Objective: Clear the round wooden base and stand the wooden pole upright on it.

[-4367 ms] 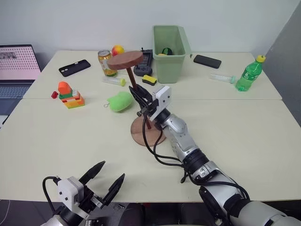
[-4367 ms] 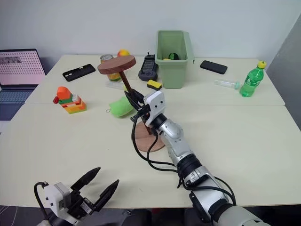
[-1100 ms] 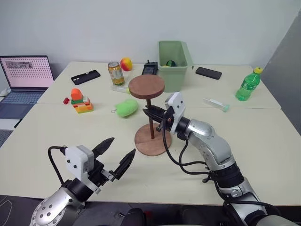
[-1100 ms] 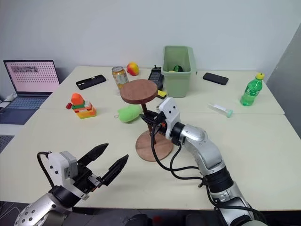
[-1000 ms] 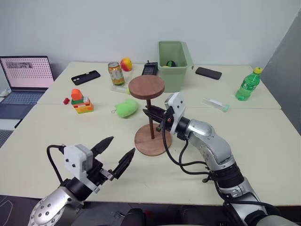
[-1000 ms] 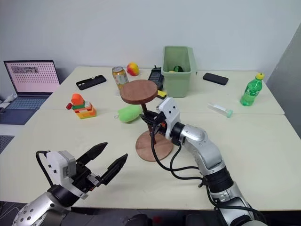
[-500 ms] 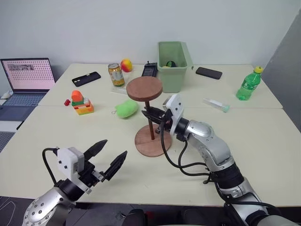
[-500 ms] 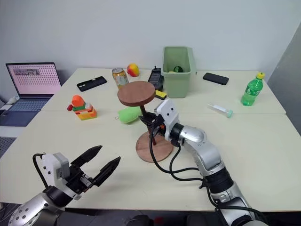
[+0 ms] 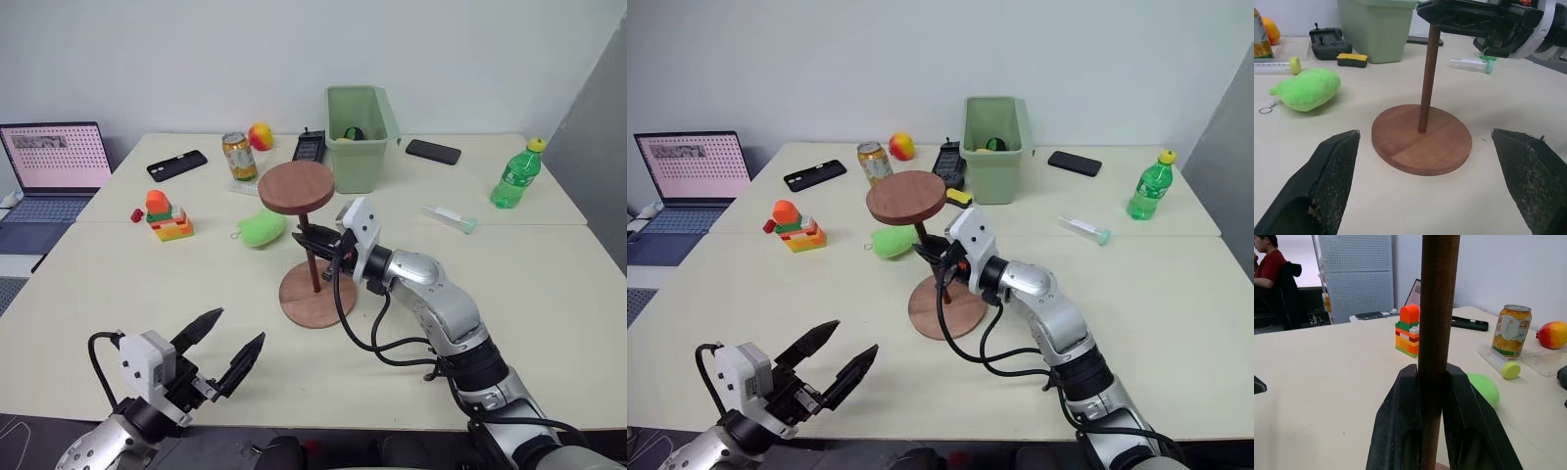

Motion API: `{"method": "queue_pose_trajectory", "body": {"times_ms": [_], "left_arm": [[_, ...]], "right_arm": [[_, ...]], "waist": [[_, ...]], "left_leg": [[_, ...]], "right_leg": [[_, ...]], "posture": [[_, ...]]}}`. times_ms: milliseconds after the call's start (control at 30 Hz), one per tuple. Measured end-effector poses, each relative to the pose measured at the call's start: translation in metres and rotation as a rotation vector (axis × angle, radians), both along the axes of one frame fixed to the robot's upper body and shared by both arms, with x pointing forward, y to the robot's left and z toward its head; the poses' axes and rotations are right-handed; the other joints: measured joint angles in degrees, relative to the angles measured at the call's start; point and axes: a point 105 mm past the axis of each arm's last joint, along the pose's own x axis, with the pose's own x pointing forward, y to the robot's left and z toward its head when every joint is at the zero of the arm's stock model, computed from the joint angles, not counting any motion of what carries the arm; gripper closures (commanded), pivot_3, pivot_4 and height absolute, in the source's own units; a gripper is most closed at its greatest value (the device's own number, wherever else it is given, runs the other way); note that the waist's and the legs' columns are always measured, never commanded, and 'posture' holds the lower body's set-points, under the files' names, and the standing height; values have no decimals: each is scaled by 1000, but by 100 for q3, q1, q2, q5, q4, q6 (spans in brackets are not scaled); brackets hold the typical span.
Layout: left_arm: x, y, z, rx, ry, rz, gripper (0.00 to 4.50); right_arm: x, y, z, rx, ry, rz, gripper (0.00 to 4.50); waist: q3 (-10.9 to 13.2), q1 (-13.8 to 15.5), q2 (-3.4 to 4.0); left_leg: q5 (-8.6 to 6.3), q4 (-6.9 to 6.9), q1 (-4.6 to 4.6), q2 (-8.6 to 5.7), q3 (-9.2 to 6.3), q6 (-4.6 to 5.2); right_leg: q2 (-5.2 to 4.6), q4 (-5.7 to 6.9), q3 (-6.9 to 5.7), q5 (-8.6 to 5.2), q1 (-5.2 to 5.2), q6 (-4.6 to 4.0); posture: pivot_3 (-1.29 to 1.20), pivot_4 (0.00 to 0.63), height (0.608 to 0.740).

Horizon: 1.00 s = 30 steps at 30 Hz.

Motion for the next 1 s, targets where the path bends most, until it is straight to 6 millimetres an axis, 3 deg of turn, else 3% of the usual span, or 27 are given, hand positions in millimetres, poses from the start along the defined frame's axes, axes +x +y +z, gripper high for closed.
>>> {"method": "queue_pose_trajectory", "body": {"times_ms": [300, 567, 833, 900, 933, 1000], "left_arm": [[11, -8, 15, 8, -45, -21, 0], [23, -17, 42, 1, -103, -45, 0], [23, -19, 43, 3, -93, -47, 0], [23, -19, 43, 3, -94, -48, 0], [23, -19, 43, 3, -94, -48, 0], [23, -20, 44, 3, -96, -51, 0]], "right_arm": [[-3, -2, 4, -6, -3, 1, 4265], [-15, -3, 20, -49, 33, 25, 4265], [-18, -1, 31, -76, 74, 34, 4265], [-18, -1, 32, -76, 77, 34, 3567], [-18, -1, 32, -80, 82, 35, 3555], [-14, -4, 13, -129, 161, 11, 3113]], "waist": [[29, 1, -1], [73, -3, -13], [118, -10, -6], [130, -12, -4], [138, -13, -10], [157, -9, -38]], "left_leg": [[-1, -7, -8, 0, -3, -2], [-2, -12, -61, -2, -5, -15], [-4, -13, -108, -1, -12, -15], [-4, -13, -109, -2, -12, -14], [-4, -13, -109, -2, -11, -14], [-4, -13, -109, -2, -15, -15]], "right_leg": [[0, -3, -2, 0, -13, 0], [1, -20, -15, 38, -67, 37], [0, -24, -26, 47, -92, 26], [1, -24, -25, 46, -94, 26], [1, -24, -24, 46, -95, 26], [1, -24, -29, 47, -107, 25]], "posture": [[0, 150, 740], [0, 150, 740], [0, 150, 740], [0, 150, 740], [0, 150, 740], [0, 150, 740]]}}
